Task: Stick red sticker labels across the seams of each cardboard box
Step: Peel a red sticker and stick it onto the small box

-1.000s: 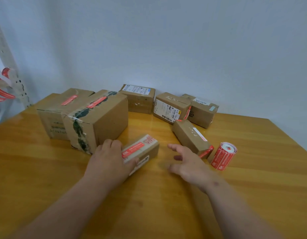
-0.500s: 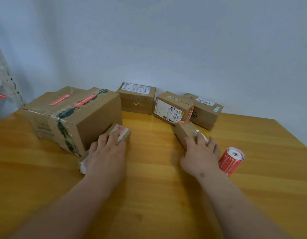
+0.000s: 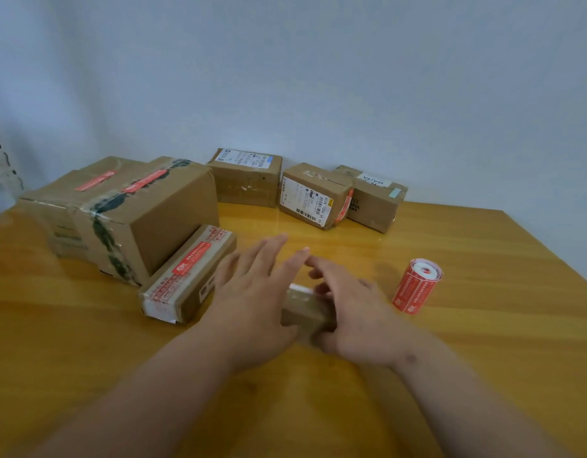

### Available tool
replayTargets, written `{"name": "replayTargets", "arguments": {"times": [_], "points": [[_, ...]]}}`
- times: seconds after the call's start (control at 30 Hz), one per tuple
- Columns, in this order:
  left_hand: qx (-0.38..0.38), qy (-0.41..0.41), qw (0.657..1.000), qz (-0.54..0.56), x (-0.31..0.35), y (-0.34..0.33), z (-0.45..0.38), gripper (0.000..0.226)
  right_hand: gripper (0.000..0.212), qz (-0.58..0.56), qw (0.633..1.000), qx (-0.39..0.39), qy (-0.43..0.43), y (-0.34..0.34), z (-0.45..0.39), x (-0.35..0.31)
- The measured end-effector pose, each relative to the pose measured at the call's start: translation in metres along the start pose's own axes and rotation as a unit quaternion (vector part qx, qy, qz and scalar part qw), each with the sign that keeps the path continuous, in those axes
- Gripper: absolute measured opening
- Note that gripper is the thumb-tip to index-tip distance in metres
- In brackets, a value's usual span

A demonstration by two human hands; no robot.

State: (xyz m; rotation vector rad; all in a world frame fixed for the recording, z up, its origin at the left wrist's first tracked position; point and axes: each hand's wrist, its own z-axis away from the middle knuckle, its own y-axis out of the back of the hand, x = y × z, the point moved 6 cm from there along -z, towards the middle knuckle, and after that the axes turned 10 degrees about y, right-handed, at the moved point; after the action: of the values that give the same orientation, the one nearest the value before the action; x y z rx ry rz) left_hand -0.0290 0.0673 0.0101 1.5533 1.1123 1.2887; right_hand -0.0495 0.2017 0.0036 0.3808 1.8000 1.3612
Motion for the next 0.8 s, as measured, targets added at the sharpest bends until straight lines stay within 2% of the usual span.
{"name": "replayTargets", "arguments": {"times": [0.1,0.17,0.27,0.3,0.37,0.53,0.8], "points": [[-0.083,-0.011,0.996,-0.038,0.007,-0.016,0.005,0.117,0.095,-0.076,0.997,-0.028,0.017,-0.010,0.015,-0.010],[-0.107,0.002,0.992,-0.064,0.005,-0.024,0.009,0.112,0.081,-0.169,0.984,0.047,-0.007,-0.005,0.024,-0.003],[-0.076,-0.008,0.994,-0.080,0.004,-0.024,0.015,0.091,0.046,-0.265,0.930,0.229,-0.113,0.009,0.044,0.026],[-0.064,-0.010,0.995,-0.079,0.004,-0.022,0.017,0.087,0.034,-0.283,0.911,0.262,-0.146,0.010,0.050,0.033],[-0.043,-0.010,0.996,-0.076,0.006,-0.020,0.020,0.081,0.014,-0.283,0.901,0.264,-0.195,0.004,0.056,0.040],[0.000,-0.007,0.998,-0.064,0.009,-0.016,0.026,0.078,0.028,-0.261,0.920,0.217,-0.195,-0.012,0.054,0.028],[0.056,-0.002,0.998,-0.039,0.007,-0.013,0.036,0.079,0.019,-0.117,0.941,0.269,-0.169,-0.002,0.046,0.014]]}}
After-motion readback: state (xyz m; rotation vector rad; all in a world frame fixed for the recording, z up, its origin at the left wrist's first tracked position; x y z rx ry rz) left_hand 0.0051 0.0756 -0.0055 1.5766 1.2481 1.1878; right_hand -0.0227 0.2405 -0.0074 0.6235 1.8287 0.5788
